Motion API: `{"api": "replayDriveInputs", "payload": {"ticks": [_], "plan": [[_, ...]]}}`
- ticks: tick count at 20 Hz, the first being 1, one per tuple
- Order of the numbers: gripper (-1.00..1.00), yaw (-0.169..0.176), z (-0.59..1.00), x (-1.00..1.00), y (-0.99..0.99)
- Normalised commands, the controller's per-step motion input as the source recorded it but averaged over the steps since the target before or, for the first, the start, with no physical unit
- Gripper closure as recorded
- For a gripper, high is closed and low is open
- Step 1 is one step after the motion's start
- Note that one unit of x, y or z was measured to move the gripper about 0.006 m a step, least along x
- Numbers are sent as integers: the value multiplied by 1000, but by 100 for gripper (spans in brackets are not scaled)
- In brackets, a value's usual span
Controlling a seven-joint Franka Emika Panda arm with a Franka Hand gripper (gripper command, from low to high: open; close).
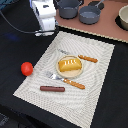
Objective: Interact with the objects in diverse but meaningful ways.
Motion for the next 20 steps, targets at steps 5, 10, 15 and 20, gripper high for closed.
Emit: {"api": "replayDriveInputs", "payload": {"ticks": [5,10,15,20], "plan": [[100,0,-376,-104,173],[-100,-24,233,-41,171],[-100,-54,871,1,183],[-100,-101,937,201,55]]}}
